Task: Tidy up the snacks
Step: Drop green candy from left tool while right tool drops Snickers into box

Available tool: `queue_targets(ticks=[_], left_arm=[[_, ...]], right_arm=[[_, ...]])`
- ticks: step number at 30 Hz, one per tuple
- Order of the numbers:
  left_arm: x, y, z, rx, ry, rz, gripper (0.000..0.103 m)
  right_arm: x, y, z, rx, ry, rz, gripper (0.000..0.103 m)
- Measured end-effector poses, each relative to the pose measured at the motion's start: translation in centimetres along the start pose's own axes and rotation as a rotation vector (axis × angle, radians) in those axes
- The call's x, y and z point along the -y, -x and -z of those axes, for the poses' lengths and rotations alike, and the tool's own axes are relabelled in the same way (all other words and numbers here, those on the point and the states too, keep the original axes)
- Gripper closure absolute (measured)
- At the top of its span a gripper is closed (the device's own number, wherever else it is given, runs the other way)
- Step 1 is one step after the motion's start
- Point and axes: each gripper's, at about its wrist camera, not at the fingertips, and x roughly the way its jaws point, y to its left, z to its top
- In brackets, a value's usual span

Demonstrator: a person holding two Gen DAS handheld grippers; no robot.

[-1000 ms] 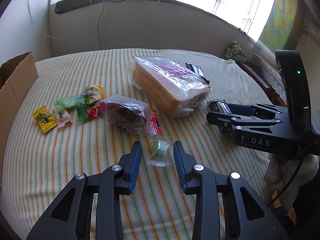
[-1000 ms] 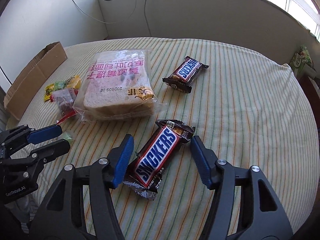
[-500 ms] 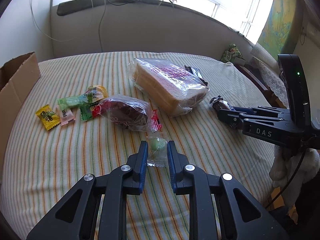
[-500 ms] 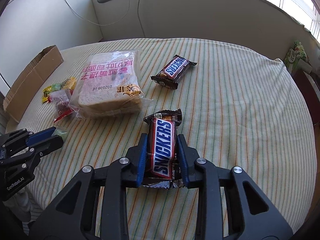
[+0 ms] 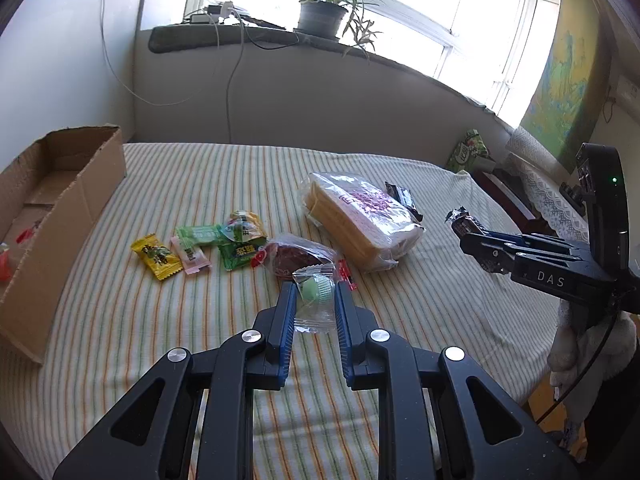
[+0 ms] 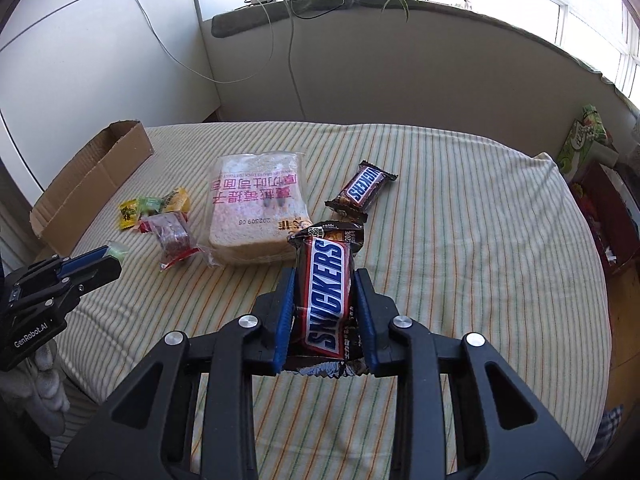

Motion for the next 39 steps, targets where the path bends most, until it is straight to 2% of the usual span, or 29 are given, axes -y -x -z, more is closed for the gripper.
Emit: queue_targets(ticks=[21, 39], left_arm=[[-8.6, 5.4, -1.4, 0.137, 0.132, -0.175, 0.085], [-15.7, 8.0, -0.9, 0.165, 0.231, -0.295, 0.085]], right_arm=[[-9.5, -1.4, -5.6, 0.059, 0.173, -0.140, 0.073], [-20.4, -6.1, -11.5, 0.067, 0.340, -0.251, 0.073]])
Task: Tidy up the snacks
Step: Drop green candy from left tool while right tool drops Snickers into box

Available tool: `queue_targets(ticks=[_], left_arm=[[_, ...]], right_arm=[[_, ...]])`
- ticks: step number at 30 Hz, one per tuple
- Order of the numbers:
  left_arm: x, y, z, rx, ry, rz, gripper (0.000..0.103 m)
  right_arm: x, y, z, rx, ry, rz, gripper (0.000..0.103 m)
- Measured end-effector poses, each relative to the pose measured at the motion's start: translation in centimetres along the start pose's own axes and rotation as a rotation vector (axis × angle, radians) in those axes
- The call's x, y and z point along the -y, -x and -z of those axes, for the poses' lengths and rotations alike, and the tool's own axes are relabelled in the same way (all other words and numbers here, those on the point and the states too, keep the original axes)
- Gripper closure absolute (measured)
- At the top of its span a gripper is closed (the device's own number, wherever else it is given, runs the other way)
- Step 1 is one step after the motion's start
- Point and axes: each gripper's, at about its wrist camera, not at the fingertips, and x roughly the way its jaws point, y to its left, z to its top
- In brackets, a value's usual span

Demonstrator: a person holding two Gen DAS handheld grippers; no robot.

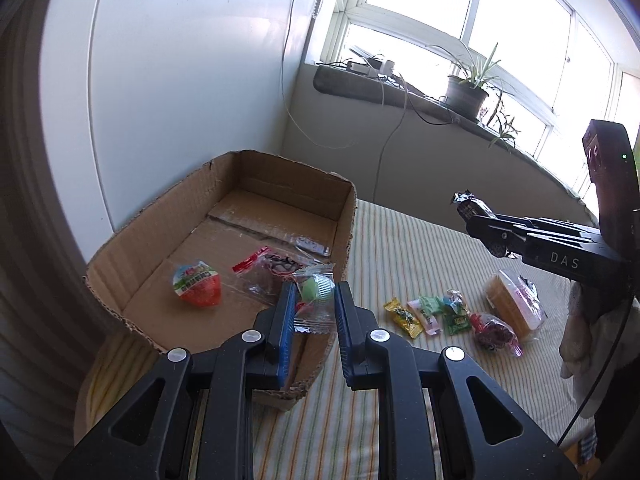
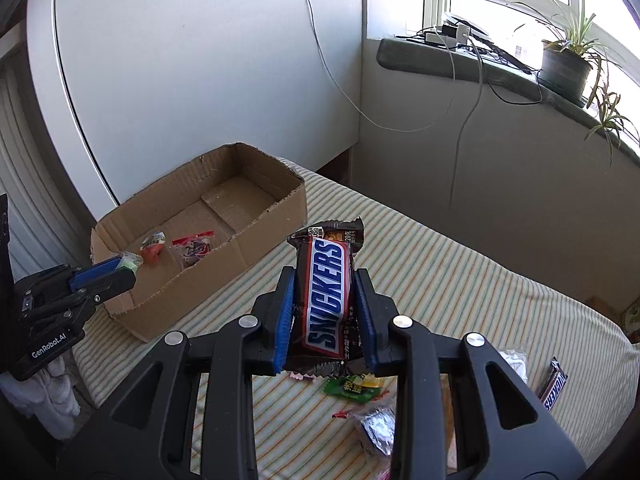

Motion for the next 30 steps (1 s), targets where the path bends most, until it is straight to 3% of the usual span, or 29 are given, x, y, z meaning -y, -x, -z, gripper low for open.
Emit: queue_targets(ticks=[13, 30], left_arm=[[-2.3, -0.6, -0.2, -0.016, 0.035, -0.033, 0.085], [-2.5, -1.0, -0.3, -0.023, 0.044, -0.046, 0.085]], right_arm=[[-5.1, -5.7, -3.2, -0.033, 0.070, -0.076, 0.073], [-7.9, -9.6, -4.4, -0.070, 0.104, -0.142, 0.073]])
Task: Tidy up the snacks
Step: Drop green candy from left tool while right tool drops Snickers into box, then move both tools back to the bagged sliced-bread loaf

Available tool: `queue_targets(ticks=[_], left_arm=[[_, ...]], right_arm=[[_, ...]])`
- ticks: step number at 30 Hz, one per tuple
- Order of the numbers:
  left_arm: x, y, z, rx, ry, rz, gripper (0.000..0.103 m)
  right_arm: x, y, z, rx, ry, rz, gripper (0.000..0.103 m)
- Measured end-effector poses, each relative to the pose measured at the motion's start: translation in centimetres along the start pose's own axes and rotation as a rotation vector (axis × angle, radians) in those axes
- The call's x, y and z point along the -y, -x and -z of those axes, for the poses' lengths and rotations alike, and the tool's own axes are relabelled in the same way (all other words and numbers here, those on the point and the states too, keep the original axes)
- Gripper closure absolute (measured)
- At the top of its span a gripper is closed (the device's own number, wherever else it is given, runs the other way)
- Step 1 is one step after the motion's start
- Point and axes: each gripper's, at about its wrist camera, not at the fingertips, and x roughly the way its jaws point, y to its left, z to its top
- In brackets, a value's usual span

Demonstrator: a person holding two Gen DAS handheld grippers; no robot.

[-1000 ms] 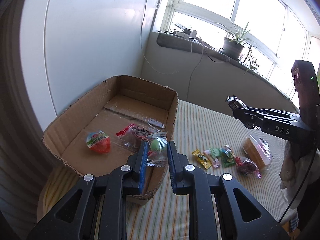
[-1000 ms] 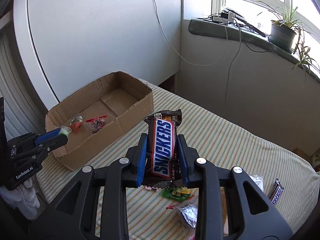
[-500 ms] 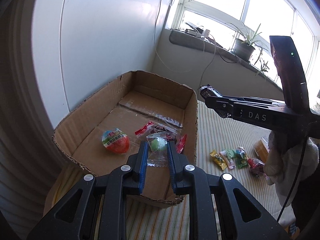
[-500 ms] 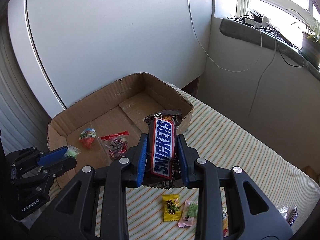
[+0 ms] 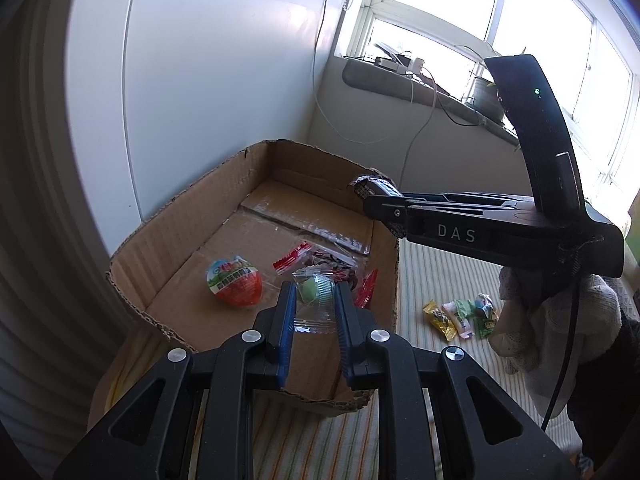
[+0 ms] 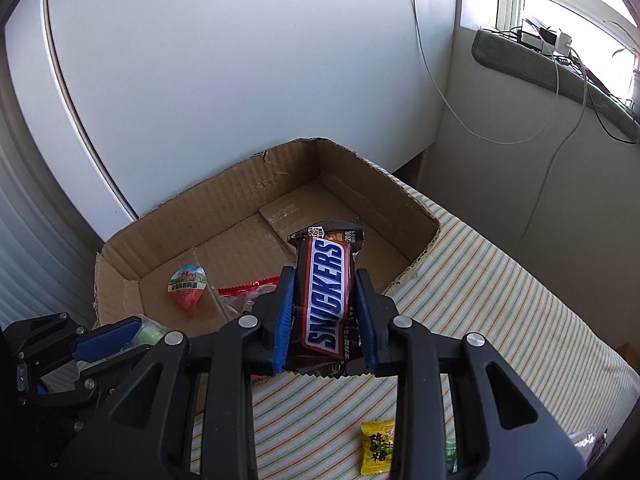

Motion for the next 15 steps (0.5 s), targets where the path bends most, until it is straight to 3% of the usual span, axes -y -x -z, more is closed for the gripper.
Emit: queue_targets(ticks=[4, 6, 8, 10, 12, 15], left_arm=[[0.1, 0.1, 0.0, 0.001, -0.007, -0.010, 0.084], [0.3, 0.1, 0.0, 0.002, -0.015, -0.018, 0.084], [0.3, 0.1, 0.1, 0.004, -0.011, -0.027, 0.065], [0.2, 0.3, 0.1, 0.014, -0.007, -0.031, 0.056], [0.2, 0.5, 0.1, 0.017, -0.006, -0.031, 0.056], [0.3, 0.6, 0.0, 0.018, -0.014, -0.031, 0.056]], right_arm=[[-0.7, -0.1, 0.0, 0.008, 0.014, -0.005, 0.071], [-0.9, 0.1, 0.0, 0.019, 0.017, -0.005, 0.055], [-1.0, 0.5, 0.0, 0.036, 0.023, 0.006, 0.040], [-1.0, 0.9, -0.1, 0.051, 0.025, 0.017, 0.033], [-0.9, 1.4, -0.1, 0.060, 0.026, 0.026, 0.024], [-0.7, 2.0, -0.1, 0.071, 0.027, 0.045, 0.018]])
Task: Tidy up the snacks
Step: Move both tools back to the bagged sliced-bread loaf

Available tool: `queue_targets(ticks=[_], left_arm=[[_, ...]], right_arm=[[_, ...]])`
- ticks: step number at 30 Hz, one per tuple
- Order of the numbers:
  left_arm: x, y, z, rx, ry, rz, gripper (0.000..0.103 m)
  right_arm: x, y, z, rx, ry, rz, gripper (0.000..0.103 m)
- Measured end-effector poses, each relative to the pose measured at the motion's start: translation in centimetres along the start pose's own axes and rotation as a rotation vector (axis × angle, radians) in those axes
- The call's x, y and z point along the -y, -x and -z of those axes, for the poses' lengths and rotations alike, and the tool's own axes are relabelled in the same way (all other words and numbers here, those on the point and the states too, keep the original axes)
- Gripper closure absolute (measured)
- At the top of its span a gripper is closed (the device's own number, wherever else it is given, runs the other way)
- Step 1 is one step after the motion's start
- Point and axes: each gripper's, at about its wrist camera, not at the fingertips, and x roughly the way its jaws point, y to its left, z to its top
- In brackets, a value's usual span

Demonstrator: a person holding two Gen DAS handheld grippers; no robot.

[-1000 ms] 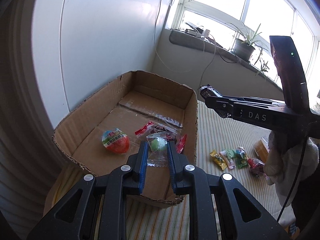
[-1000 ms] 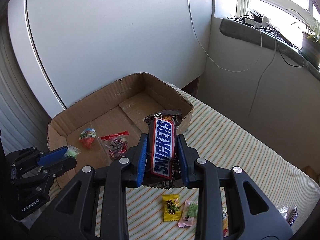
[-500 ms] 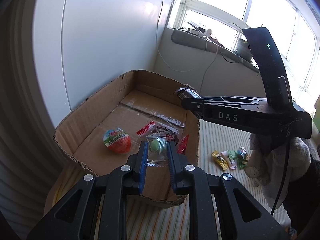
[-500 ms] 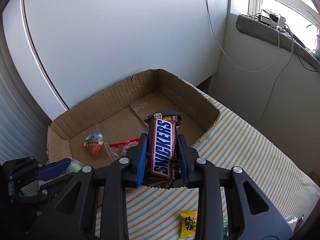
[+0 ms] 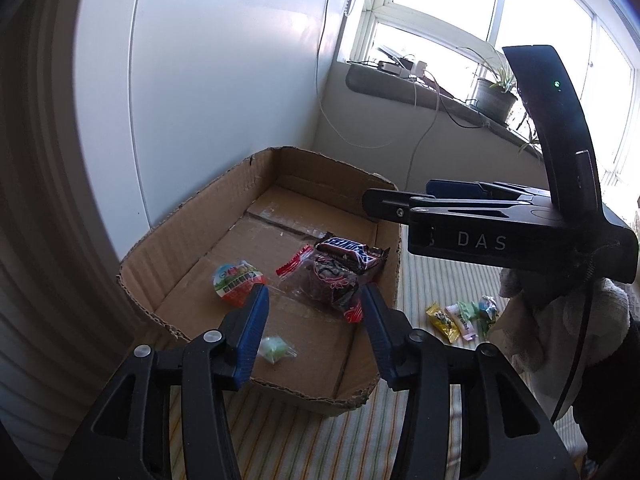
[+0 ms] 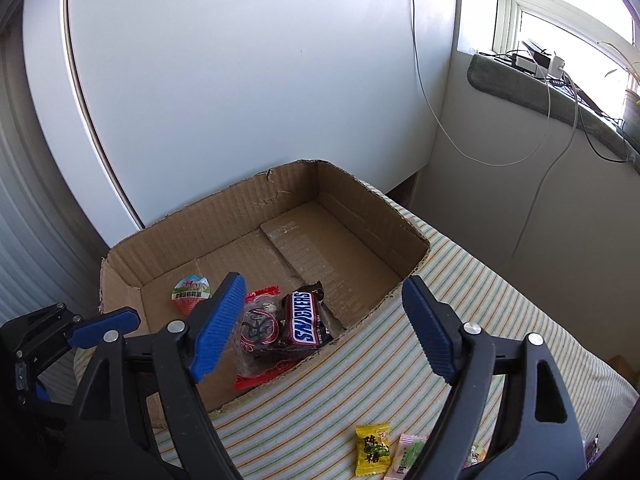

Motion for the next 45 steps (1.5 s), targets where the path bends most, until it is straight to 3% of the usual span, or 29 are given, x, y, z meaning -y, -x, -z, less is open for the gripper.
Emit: queue_targets(ticks=[13, 16, 24, 34, 45], left_arm=[[1.3, 0.9, 0.1, 0.011, -0.016, 0.008, 0.051], [1.8, 1.2, 0.1, 0.015, -0.025, 0.009, 0.044], [4.1, 1.5, 0.4, 0.017, -0.054, 0.028, 0.043], [7.7, 0.0, 1.0, -0.031, -0.052, 0.092, 0.024], [13.2, -2.5, 1.8, -0.114, -0.087, 0.215, 0.024]], right_arm=[[1.8, 2.2, 1.2, -0.007, -0.024, 0.034, 0.013], [2.2, 3.0, 1.6, -0.002, -0.032, 0.046, 0.013], [4.0, 6.1, 2.9, 0.022, -0.056, 0.065, 0.012], [8.7, 10.4, 6.1, 0.027, -0.121, 0.101, 0.012], [16.5, 13.5, 11.5, -0.010, -0.305, 0.117, 0.003]])
